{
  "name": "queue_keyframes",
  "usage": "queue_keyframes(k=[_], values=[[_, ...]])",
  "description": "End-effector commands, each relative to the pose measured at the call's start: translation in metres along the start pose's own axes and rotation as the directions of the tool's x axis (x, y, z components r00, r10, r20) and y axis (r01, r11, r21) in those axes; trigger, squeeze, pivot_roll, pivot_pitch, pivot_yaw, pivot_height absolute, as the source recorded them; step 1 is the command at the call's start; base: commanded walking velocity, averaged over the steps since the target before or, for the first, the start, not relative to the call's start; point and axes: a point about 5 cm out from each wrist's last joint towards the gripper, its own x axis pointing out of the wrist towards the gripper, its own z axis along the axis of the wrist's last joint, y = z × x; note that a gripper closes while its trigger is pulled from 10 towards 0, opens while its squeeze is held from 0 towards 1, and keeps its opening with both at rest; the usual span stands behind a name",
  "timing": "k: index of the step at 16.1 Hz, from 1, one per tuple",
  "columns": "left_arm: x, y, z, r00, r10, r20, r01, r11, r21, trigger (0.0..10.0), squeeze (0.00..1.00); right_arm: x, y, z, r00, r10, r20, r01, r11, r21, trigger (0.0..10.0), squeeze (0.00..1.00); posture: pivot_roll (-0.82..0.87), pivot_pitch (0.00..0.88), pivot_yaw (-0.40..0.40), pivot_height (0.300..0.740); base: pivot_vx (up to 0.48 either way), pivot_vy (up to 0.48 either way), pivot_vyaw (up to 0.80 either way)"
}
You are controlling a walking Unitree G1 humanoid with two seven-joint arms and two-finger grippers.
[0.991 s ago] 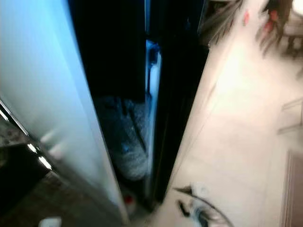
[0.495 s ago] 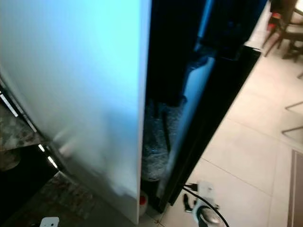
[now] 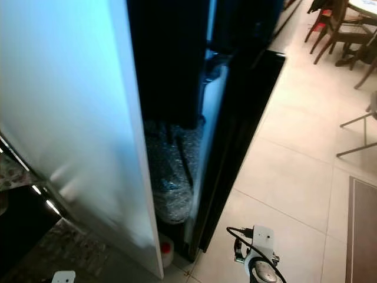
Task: Restocking fridge
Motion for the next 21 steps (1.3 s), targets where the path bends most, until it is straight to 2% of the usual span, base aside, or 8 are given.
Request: queue_keyframes(k=[1,3,4,5,7,11,14,21], values=[[-0.001,0.000,-0.008,1.000,-0.006,-0.015,0.007,0.999,0.035,10.0,0.00,-0.002,-0.001,-0.007,1.000,0.010,-0.025,-0.010,1.000,-0.009,10.0,0.00,0.09,0.000,-0.030,0.740,0.000,0.000,0.00],[-0.001,0.003,-0.014,1.000,0.007,-0.024,-0.006,0.999,0.049,10.0,0.00,-0.004,0.000,-0.017,0.998,0.037,-0.058,-0.038,0.999,-0.010,10.0,0.00,0.09,0.000,-0.010,0.740,0.000,0.000,0.00],[-0.002,0.004,-0.017,1.000,0.014,-0.014,-0.013,0.999,0.029,10.0,0.00,-0.006,0.001,-0.023,0.995,0.059,-0.078,-0.060,0.998,-0.007,10.0,0.00,0.08,0.000,-0.002,0.740,0.000,0.000,0.00],[-0.003,0.005,-0.020,1.000,0.013,0.009,-0.013,1.000,-0.003,10.0,0.00,-0.008,0.002,-0.031,0.989,0.097,-0.115,-0.103,0.994,-0.046,10.0,0.00,0.07,0.000,0.009,0.740,0.000,0.000,0.00],[-0.004,0.004,-0.028,0.999,0.023,0.024,-0.022,0.999,-0.045,10.0,0.00,-0.013,-0.001,-0.042,0.987,0.100,-0.129,-0.107,0.993,-0.051,10.0,0.00,0.07,0.000,0.015,0.740,0.000,0.000,0.00],[-0.009,0.003,-0.047,0.998,0.049,0.026,-0.047,0.996,-0.074,10.0,0.00,-0.023,-0.012,-0.061,0.995,0.060,-0.081,-0.059,0.998,0.018,10.0,0.00,0.06,0.000,0.012,0.740,0.000,0.000,0.00],[-0.013,0.002,-0.063,0.998,0.064,0.014,-0.063,0.994,-0.090,10.0,0.00,-0.033,-0.024,-0.072,1.000,0.005,-0.022,-0.005,1.000,0.027,10.0,0.00,0.03,0.000,0.006,0.740,0.000,0.000,0.00],[-0.017,0.002,-0.077,0.998,0.068,0.007,-0.067,0.994,-0.089,10.0,0.00,-0.046,-0.033,-0.076,0.994,-0.034,0.108,0.034,0.999,-0.003,10.0,0.00,0.01,0.000,-0.013,0.740,0.000,0.000,0.00]])
